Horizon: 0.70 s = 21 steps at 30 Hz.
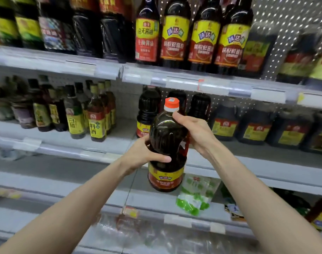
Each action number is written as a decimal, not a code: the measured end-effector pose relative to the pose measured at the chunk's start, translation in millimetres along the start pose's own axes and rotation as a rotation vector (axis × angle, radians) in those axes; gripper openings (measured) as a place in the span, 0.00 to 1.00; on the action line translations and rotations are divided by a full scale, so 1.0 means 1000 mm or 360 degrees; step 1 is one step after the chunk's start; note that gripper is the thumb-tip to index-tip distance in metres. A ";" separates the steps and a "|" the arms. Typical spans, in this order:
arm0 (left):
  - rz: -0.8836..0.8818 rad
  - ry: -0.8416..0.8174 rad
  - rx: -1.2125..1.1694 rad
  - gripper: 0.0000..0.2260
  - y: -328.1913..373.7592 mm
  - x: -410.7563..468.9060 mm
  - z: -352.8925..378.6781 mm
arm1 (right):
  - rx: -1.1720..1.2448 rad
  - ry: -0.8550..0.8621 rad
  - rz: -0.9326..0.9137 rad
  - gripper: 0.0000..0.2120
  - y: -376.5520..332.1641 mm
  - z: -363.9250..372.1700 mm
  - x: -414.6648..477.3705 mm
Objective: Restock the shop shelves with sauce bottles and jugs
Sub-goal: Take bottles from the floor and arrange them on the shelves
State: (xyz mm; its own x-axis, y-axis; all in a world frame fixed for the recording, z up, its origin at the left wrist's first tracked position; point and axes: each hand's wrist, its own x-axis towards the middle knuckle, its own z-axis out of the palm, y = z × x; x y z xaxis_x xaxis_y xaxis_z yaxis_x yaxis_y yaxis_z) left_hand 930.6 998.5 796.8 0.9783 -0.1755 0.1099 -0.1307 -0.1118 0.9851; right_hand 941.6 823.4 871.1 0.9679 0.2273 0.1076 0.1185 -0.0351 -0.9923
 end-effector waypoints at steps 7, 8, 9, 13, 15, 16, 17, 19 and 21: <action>-0.0021 0.0121 0.0046 0.29 -0.013 0.050 -0.053 | -0.0008 0.0010 -0.0052 0.06 0.006 0.030 0.057; -0.0023 0.0118 0.0044 0.29 -0.016 0.058 -0.059 | 0.0010 0.0022 -0.0058 0.06 0.008 0.034 0.065; -0.0024 0.0113 0.0045 0.29 -0.019 0.065 -0.066 | 0.0041 0.0040 -0.0066 0.05 0.011 0.038 0.074; -0.0014 0.0073 0.0092 0.27 -0.028 0.094 -0.084 | 0.0090 0.0112 -0.0079 0.08 0.020 0.046 0.104; -0.0028 0.0039 0.0094 0.28 -0.031 0.110 -0.086 | 0.0089 0.0168 -0.0083 0.09 0.023 0.042 0.116; -0.0032 0.0025 0.0089 0.29 -0.031 0.117 -0.084 | 0.0089 0.0191 -0.0086 0.09 0.025 0.039 0.121; -0.0034 0.0011 0.0080 0.29 -0.032 0.124 -0.081 | 0.0085 0.0212 -0.0092 0.09 0.026 0.034 0.125; -0.0038 -0.0013 0.0056 0.28 -0.033 0.137 -0.070 | 0.0065 0.0272 -0.0105 0.09 0.028 0.022 0.133; -0.0044 -0.0038 0.0048 0.27 -0.035 0.150 -0.057 | 0.0059 0.0347 -0.0105 0.09 0.030 0.008 0.139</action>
State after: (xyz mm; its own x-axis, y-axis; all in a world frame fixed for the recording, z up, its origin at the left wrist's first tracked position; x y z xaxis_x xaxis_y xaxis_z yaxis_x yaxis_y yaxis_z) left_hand 1091.3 1031.6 786.3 0.9776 -0.1951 0.0789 -0.1085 -0.1461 0.9833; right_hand 1078.1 861.9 856.1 0.9838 0.0124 0.1789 0.1788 0.0095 -0.9838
